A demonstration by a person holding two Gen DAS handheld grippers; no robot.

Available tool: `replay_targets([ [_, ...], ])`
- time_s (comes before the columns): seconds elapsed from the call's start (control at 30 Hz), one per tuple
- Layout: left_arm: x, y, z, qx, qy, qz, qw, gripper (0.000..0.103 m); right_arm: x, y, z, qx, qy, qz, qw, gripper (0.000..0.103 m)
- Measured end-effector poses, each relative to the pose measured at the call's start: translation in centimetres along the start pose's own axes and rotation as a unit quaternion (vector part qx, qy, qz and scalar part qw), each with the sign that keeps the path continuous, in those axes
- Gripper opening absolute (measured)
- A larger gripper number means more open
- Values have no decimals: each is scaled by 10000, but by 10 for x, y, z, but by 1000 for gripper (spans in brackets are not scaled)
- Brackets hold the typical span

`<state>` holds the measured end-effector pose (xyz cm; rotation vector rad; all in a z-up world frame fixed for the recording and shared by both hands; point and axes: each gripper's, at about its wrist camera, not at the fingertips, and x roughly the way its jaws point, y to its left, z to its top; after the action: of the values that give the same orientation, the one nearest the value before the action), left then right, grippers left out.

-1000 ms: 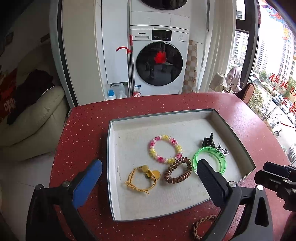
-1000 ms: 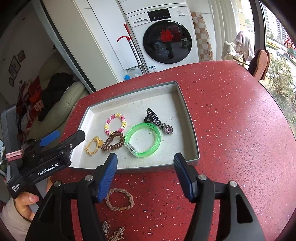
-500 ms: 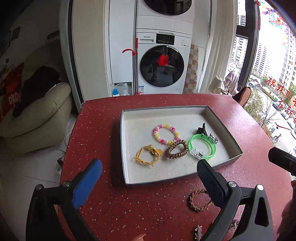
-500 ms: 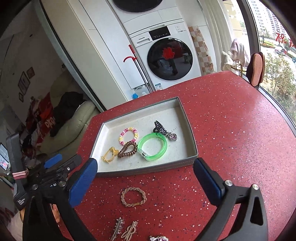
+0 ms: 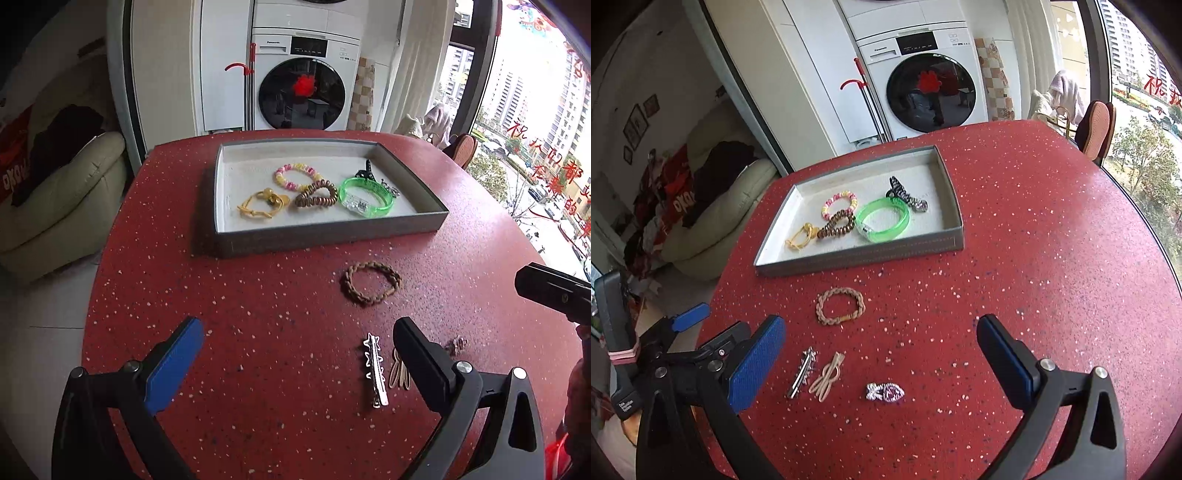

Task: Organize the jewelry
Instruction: 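Move both tools back over the hair clips and heart pendant on the table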

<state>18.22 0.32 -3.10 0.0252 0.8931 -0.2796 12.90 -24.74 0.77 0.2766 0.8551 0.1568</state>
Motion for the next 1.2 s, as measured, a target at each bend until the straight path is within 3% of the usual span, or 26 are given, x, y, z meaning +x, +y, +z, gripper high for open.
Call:
replay_targets([
  [0.3,8,-15,-38,158,442,-231,9986,103,9,5,-50,-696,493,-349,9957,103],
  [0.7,28,-23,-34,413,631,14,9971,103,18,12,-66,-1196,645,-557,9892,101],
  [1.2,48,-22,-25,459,747,305,9957,103,42,14,-67,-1279,841,-590,9865,80],
])
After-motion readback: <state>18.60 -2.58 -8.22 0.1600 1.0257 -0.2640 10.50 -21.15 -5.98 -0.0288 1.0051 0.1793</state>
